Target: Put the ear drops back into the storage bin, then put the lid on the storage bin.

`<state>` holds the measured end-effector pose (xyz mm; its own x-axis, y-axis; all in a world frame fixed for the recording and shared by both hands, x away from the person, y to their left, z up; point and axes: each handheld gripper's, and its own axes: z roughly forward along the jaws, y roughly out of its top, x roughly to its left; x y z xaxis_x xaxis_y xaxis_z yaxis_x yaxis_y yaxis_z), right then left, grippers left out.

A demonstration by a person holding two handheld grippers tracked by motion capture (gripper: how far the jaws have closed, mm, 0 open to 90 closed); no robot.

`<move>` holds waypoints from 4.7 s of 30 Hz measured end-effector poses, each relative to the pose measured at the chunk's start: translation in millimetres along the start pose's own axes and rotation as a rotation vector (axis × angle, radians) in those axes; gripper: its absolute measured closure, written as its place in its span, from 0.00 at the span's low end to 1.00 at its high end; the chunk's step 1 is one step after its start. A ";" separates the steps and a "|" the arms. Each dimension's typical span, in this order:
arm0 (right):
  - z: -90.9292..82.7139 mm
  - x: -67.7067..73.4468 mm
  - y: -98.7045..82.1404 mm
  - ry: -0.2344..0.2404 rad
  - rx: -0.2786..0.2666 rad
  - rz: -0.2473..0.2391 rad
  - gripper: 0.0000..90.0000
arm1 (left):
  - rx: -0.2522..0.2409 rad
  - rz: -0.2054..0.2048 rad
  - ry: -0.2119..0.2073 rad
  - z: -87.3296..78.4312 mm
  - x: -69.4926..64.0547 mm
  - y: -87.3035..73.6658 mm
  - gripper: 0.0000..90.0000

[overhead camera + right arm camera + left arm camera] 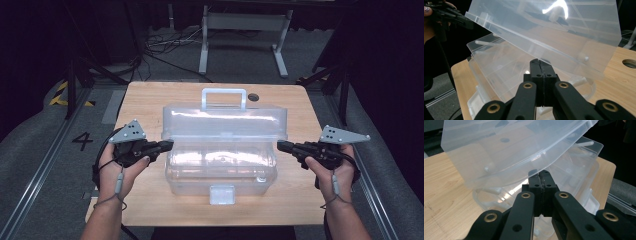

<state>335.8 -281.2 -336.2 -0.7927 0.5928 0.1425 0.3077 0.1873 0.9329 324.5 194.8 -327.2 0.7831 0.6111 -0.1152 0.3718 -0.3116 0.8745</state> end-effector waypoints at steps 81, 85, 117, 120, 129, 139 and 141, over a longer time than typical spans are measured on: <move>-1.8 10.5 -24.8 -0.014 0.284 -0.074 1.00 | 0.310 -0.166 0.141 -9.6 73.5 -72.5 0.95; -0.8 10.9 -25.2 -0.011 0.310 -0.081 1.00 | 0.313 -0.169 0.143 -9.0 75.1 -73.7 0.95; 8.3 12.8 -35.3 -0.012 0.466 -0.087 1.00 | 0.328 -0.201 0.155 -4.0 82.9 -76.2 0.95; 9.2 13.0 -36.0 -0.011 0.480 -0.091 1.00 | 0.326 -0.202 0.158 -4.1 82.8 -76.1 0.95; 13.4 13.7 -38.7 -0.013 0.529 -0.106 1.00 | 0.333 -0.196 0.148 -3.7 83.4 -76.3 0.95; 15.5 14.6 -40.2 -0.015 0.570 -0.111 1.00 | 0.334 -0.204 0.145 -3.9 83.5 -76.8 0.95; 15.6 14.6 -39.9 -0.016 0.575 -0.115 1.00 | 0.334 -0.203 0.144 -3.3 83.5 -77.0 0.95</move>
<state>320.1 -267.8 -376.5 -0.8311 0.5545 0.0419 0.4599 0.6431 0.6123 359.7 272.3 -402.5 0.6082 0.7726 -0.1822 0.6716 -0.3785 0.6370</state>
